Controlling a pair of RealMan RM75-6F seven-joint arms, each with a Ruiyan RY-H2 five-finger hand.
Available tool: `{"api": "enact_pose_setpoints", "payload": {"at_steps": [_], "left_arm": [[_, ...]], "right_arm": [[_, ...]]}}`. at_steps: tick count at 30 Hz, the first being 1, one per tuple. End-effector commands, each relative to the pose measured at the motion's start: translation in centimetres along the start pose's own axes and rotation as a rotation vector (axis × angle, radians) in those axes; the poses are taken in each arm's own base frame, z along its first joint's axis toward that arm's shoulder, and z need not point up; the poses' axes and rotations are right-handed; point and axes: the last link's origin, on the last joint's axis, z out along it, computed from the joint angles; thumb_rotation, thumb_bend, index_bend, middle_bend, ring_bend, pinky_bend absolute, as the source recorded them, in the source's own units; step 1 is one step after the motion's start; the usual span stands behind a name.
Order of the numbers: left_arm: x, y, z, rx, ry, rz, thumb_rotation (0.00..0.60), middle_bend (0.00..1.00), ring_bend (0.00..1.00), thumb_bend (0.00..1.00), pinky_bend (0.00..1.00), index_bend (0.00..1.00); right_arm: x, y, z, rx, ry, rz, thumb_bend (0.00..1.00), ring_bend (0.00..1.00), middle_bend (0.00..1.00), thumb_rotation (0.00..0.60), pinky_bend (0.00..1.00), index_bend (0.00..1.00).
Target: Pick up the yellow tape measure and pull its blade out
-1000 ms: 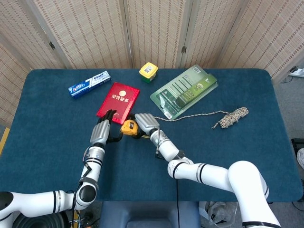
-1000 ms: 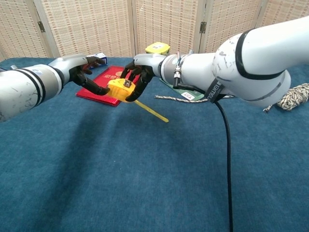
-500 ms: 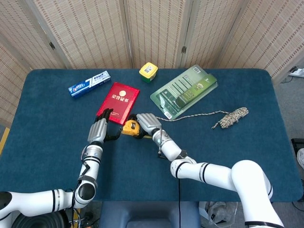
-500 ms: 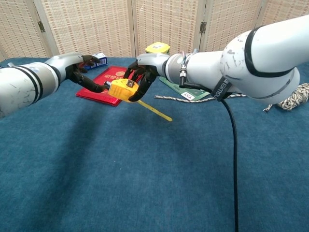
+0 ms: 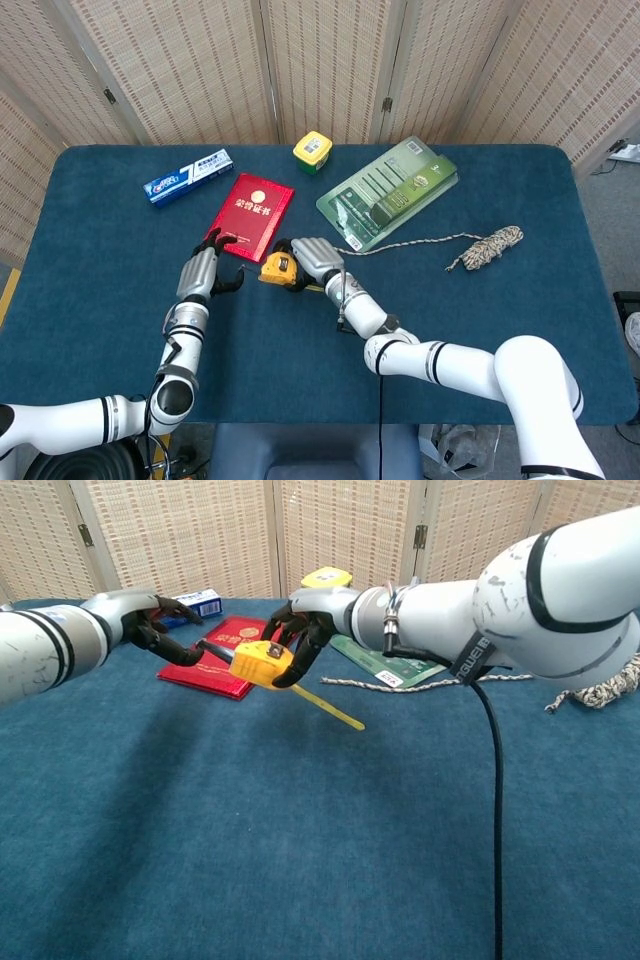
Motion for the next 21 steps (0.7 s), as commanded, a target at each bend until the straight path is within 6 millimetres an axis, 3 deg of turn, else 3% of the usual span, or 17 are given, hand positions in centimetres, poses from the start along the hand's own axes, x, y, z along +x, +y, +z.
{"api": "enact_pose_setpoints", "payload": {"at_steps": [1,7,21], "left_arm": [[0.00,0.03,0.01,0.001,-0.001,-0.008,0.600,0.00,0.00,0.53,0.00,0.42],[0.05,0.00,0.09,-0.001,0.003,-0.026,0.600,0.00,0.00,0.53,0.00,0.54],[0.83,-0.57,0.43,0.005,0.033,-0.046,0.600,0.10,0.00,0.54,0.00,0.70]], "right_arm": [[0.04,0.01,-0.01,0.000,0.000,-0.001,0.31,0.36,0.46,0.600,0.22,0.47],[0.17,0.33,-0.05,-0.008,0.002,-0.010,0.31,0.36,0.46,0.600,0.22,0.47],[0.57,0.97,-0.24,-0.025,0.003,-0.028,0.31,0.36,0.46,0.600,0.22,0.47]]}}
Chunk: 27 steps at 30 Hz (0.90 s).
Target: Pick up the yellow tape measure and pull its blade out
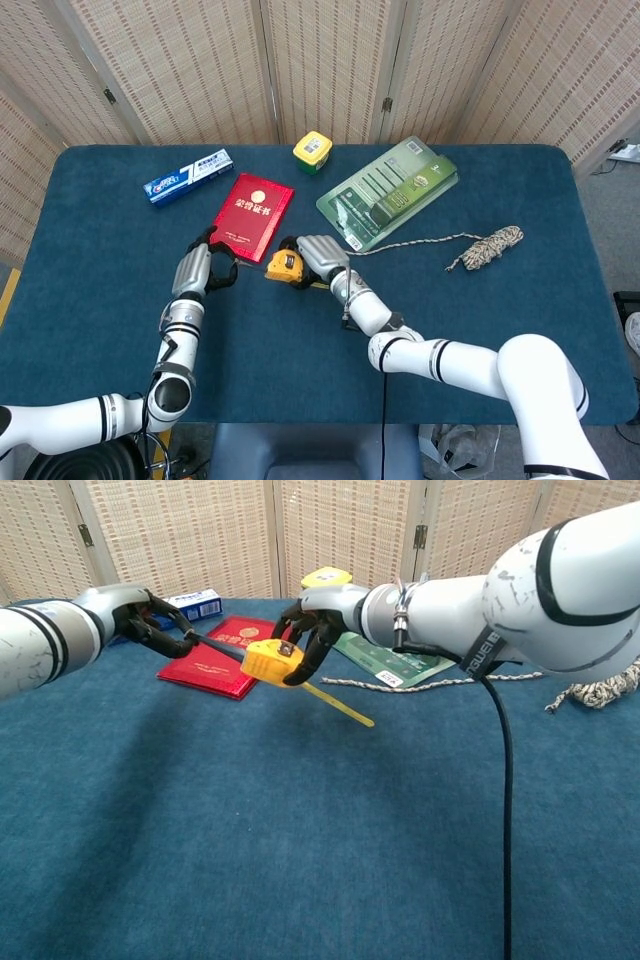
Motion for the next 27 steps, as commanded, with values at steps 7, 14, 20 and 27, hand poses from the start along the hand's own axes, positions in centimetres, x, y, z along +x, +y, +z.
{"api": "enact_pose_setpoints", "payload": {"at_steps": [7,14,20,27], "left_arm": [[1.1,-1.1,0.2,0.021,0.014,0.023,0.600,0.12,0.00,0.54,0.00,0.72],[2.6,-2.8,0.3,0.053,0.029,0.048,0.600,0.12,0.00,0.54,0.00,0.71],[3.8,-3.5,0.1,0.054,0.053,0.035,0.600,0.12,0.00,0.54,0.00,0.71],[5.7,-4.3,-0.1,0.062,0.067,-0.017,0.600,0.12,0.00,0.54,0.00,0.71]], "right_arm": [[0.7,1.1,-0.6,-0.013,0.011,-0.022,0.31,0.36,0.46,0.600,0.22,0.47],[2.1,3.0,-2.0,-0.033,0.025,-0.070,0.31,0.36,0.46,0.600,0.22,0.47],[3.4,4.7,-3.8,-0.046,0.040,-0.113,0.31,0.37,0.46,0.600,0.22,0.48],[4.5,6.5,-6.0,-0.053,0.070,-0.153,0.31,0.37,0.46,0.600,0.22,0.48]]}}
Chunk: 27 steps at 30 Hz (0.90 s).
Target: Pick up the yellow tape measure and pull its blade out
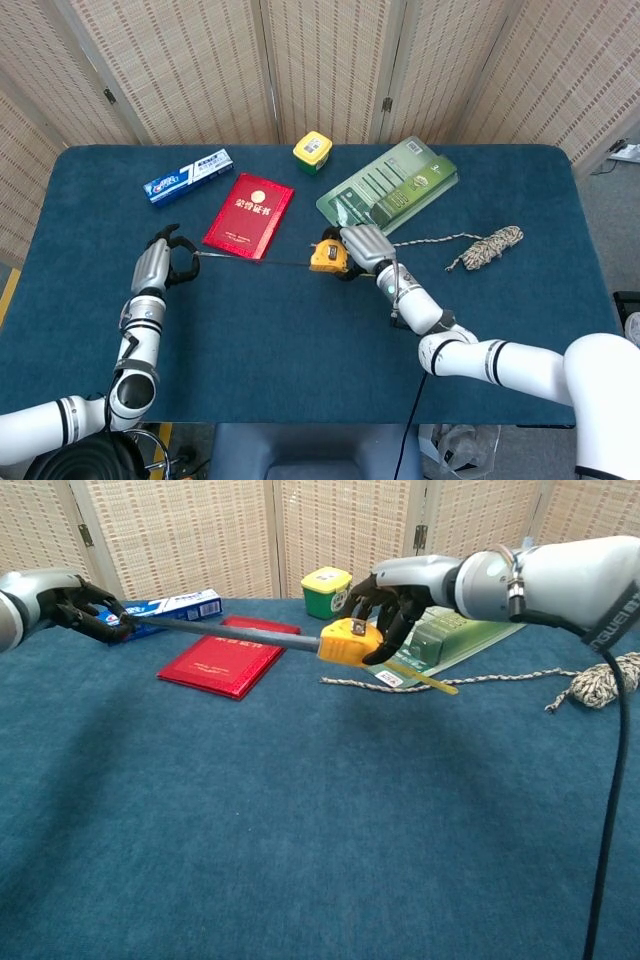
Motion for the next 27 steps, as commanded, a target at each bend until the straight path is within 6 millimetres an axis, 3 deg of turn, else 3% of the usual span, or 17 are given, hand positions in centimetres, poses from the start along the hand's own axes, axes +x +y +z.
{"api": "enact_pose_setpoints", "payload": {"at_steps": [1,14,27], "left_arm": [[0.8,-0.4,0.0,0.006,0.004,-0.021,0.600,0.12,0.00,0.54,0.00,0.71],[3.7,-2.9,0.9,0.062,0.002,-0.022,0.600,0.12,0.00,0.54,0.00,0.70],[4.9,-4.0,1.7,0.102,-0.018,-0.036,0.600,0.12,0.00,0.54,0.00,0.70]], "right_arm": [[0.4,1.1,-1.1,-0.006,0.020,-0.016,0.31,0.37,0.46,0.600,0.22,0.48],[1.0,4.8,-4.4,-0.011,0.096,-0.092,0.31,0.37,0.46,0.600,0.22,0.48],[1.8,7.2,-6.3,-0.025,0.149,-0.124,0.31,0.38,0.46,0.600,0.22,0.48]]}}
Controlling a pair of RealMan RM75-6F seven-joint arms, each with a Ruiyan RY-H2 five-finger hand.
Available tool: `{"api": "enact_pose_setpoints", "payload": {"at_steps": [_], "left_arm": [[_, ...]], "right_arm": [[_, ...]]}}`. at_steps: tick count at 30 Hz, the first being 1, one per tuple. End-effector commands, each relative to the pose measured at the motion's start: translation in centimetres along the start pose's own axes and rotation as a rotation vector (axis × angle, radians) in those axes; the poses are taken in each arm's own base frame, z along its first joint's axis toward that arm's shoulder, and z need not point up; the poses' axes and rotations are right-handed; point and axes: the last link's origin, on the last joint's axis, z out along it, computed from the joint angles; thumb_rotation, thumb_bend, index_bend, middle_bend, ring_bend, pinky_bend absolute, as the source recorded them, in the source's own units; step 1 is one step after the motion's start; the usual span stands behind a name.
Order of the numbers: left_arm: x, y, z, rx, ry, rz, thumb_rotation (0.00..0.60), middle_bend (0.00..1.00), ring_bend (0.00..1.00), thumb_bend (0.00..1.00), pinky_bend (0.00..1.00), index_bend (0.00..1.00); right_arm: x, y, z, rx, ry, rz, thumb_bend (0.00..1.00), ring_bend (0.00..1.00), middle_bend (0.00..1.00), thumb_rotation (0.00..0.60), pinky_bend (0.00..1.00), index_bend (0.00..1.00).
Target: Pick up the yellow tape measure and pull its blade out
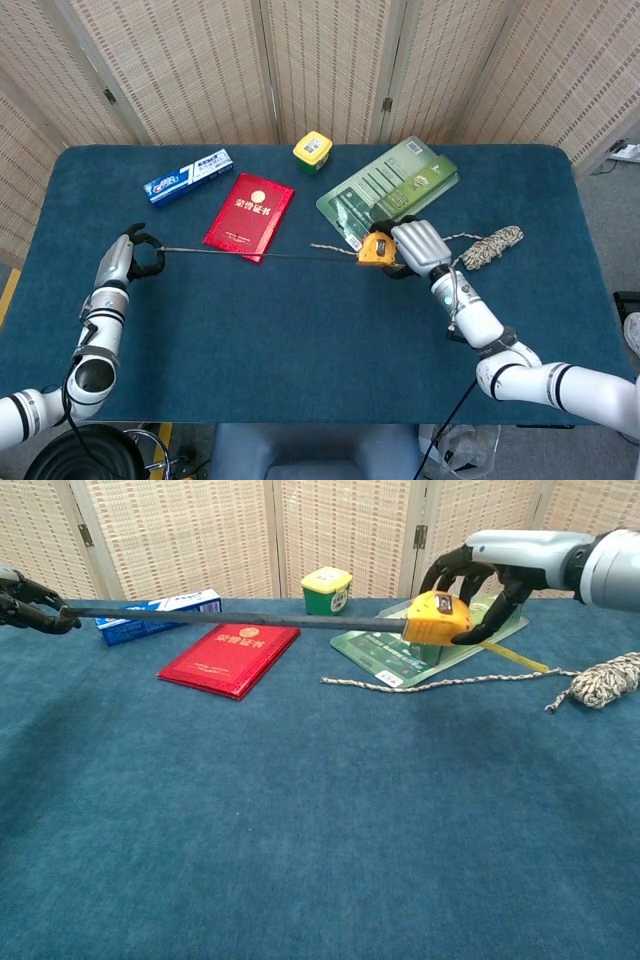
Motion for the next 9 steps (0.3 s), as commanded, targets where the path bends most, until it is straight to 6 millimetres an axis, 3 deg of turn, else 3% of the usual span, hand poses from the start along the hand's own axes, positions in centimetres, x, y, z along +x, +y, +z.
{"api": "enact_pose_setpoints", "payload": {"at_steps": [1,9], "left_arm": [[0.30,-0.17,0.12,0.005,0.002,-0.001,0.600,0.12,0.00,0.54,0.00,0.70],[0.71,-0.33,0.30,0.009,0.002,-0.013,0.600,0.12,0.00,0.54,0.00,0.70]], "right_arm": [[0.12,0.73,-0.38,-0.012,0.006,-0.008,0.31,0.38,0.46,0.600,0.22,0.48],[0.34,1.47,-0.95,-0.024,0.012,-0.003,0.31,0.38,0.46,0.600,0.22,0.48]]}}
